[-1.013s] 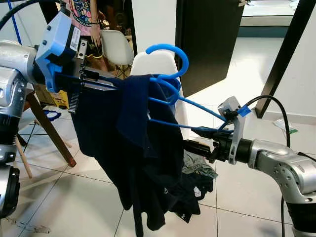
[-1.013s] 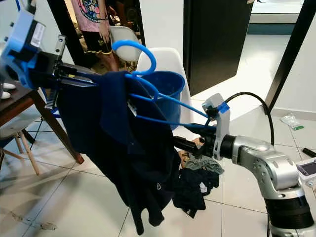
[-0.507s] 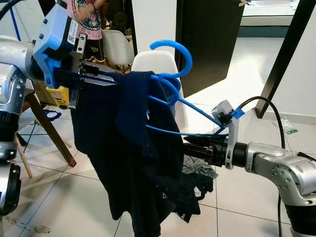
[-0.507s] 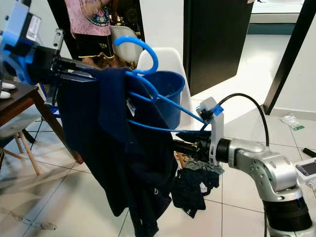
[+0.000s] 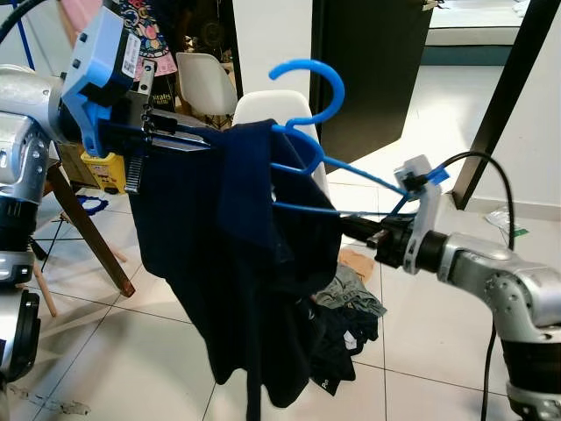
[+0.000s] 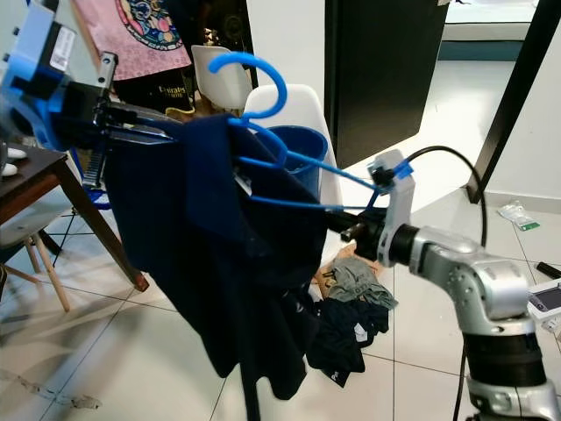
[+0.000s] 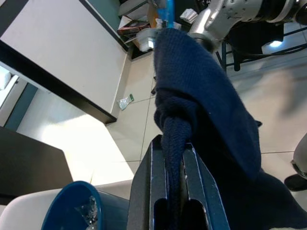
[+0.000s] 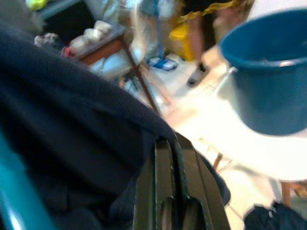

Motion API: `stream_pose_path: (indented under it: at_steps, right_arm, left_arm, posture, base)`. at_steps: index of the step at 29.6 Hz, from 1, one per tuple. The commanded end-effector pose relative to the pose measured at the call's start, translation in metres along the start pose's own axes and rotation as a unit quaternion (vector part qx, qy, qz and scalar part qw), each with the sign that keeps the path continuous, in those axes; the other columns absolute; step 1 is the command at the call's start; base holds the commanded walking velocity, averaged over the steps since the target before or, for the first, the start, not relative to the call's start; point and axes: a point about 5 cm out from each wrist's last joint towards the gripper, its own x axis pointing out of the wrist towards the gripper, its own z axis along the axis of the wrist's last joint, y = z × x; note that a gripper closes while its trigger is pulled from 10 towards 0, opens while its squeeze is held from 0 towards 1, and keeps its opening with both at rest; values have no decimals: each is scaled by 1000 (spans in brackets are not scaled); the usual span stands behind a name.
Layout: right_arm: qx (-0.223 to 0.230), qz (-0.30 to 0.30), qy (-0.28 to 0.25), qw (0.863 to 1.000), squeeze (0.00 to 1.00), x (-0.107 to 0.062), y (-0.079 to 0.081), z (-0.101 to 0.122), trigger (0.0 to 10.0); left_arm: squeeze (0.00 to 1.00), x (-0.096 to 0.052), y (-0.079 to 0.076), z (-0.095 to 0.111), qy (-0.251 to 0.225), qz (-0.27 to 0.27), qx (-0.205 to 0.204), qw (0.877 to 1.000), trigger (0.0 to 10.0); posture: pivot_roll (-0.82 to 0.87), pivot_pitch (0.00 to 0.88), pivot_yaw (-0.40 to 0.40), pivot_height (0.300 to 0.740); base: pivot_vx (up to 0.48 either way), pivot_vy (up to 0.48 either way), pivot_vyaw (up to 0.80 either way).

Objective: Hang hanger

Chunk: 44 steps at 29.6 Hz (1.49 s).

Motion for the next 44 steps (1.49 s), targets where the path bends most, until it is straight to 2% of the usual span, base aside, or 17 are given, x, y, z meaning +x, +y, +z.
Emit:
stream_pose_path:
  at_steps: [1,5,11,14,22,27,34,35,37,40,42,44]
  right_arm:
    - [31,-39,-14,999,0,-4,-14,-1,0]
    - [56,-52,-49,996,0,-9,-22,8,0]
    - [66,-52,-70,994,0,-12,-24,13,0]
    - [67,-45,-96,992,0,-16,-26,17,0]
    - [61,-42,-109,991,0,-17,-25,20,0]
    - [62,-61,-119,989,0,-15,-28,22,0]
    - [65,-75,-117,988,0,-16,-32,23,0]
    - [65,-75,-117,988,0,-16,-32,23,0]
    - [65,-78,-113,988,0,-17,-34,24,0]
    - [65,-79,-112,988,0,-17,-34,23,0]
    - [66,-85,-99,989,0,-16,-35,20,0]
    - [66,-85,-99,989,0,-16,-35,20,0]
  left_arm:
    - [0,-15,5,10,-29,41,12,999,0]
    - [0,-21,6,3,-21,70,6,997,0]
    - [0,-26,10,0,-17,96,5,995,0]
    - [0,-39,15,-4,-11,139,-1,990,0]
    - [0,-43,10,-9,14,125,-10,992,0]
    - [0,-38,-5,-21,37,64,-36,997,0]
    - [0,-34,-20,-30,53,8,-55,997,0]
    - [0,-34,-20,-30,53,8,-55,997,0]
    - [0,-34,-19,-37,88,21,-40,995,0]
    - [0,-34,-19,-38,97,25,-36,994,0]
    - [0,-40,-10,-40,128,72,-10,989,0]
    - [0,-40,-10,-40,128,72,-10,989,0]
  posture:
    - [-68,0,75,740]
    - [-68,0,75,740]
    - [-68,0,75,740]
    - [-69,0,77,740]
    - [-68,0,78,740]
    - [-64,0,80,740]
    - [-69,0,81,740]
    - [-69,0,81,740]
    - [-71,0,81,740]
    - [-71,0,81,740]
    - [-72,0,81,740]
    - [-72,0,81,740]
  base:
    - [0,0,0]
    - [0,0,0]
    - [0,0,0]
    - [0,0,0]
    - [0,0,0]
    - [0,0,0]
    - [0,0,0]
    - [0,0,0]
    - [0,0,0]
    - [0,0,0]
    - [0,0,0]
    - [0,0,0]
